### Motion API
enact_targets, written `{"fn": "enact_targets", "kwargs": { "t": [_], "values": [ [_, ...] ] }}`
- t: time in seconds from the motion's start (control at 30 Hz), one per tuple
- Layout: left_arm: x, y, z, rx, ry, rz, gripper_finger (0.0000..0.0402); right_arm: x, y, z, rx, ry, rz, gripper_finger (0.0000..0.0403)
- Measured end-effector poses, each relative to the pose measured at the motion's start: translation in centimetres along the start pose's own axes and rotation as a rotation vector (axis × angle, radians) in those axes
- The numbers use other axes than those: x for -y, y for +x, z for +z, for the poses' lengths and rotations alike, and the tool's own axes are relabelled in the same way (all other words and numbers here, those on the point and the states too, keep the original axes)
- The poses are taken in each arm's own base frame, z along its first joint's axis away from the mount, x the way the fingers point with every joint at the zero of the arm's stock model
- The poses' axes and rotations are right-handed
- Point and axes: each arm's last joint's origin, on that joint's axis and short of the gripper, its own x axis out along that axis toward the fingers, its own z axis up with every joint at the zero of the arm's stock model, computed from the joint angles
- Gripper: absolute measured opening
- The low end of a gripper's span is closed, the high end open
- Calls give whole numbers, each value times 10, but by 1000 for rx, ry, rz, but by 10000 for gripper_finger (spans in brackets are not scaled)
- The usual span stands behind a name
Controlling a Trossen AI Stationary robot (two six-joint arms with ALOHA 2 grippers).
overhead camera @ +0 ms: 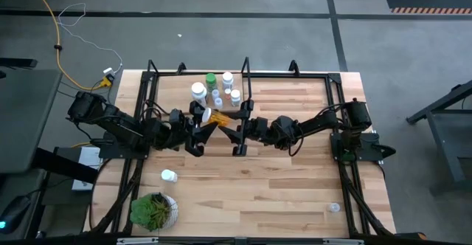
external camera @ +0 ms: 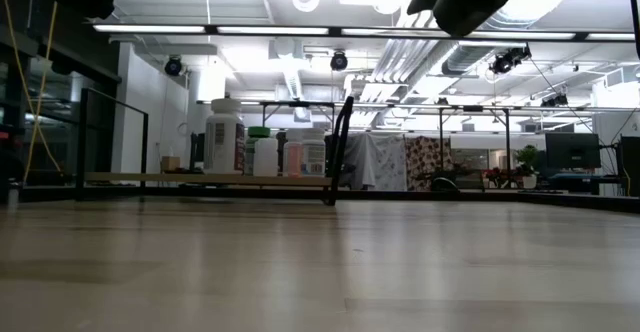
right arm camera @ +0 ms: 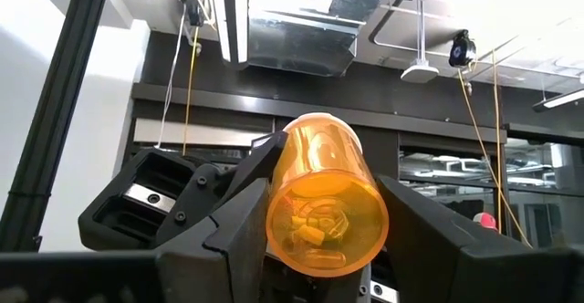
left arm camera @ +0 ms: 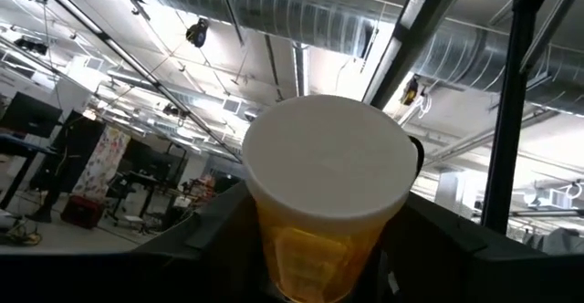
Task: Pick and place medicine bottles onto shelf by color
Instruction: Put the orange pill bottle on the shelf
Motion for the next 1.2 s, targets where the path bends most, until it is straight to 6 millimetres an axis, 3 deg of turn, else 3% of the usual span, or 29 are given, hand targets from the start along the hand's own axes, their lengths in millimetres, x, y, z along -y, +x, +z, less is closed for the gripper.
{"fn": "enact_targets", "kwargs": {
  "t": [0.2,0.6,0.8,1.03,1.2],
  "values": [
    [0,0,0,1,-2,6,185,0,0,0,-15,1,-39,185],
    [-2,0,1,10,-1,43,181,1,0,-1,-27,-12,-82,267],
    [-1,0,4,5,54,46,180,-3,-2,-1,-73,-102,-161,277],
    [0,-2,18,-95,107,66,180,-13,0,13,-276,-244,-134,277],
    [-2,-5,30,-164,139,74,180,-11,-5,28,-524,-283,-64,277]
  ]
}}
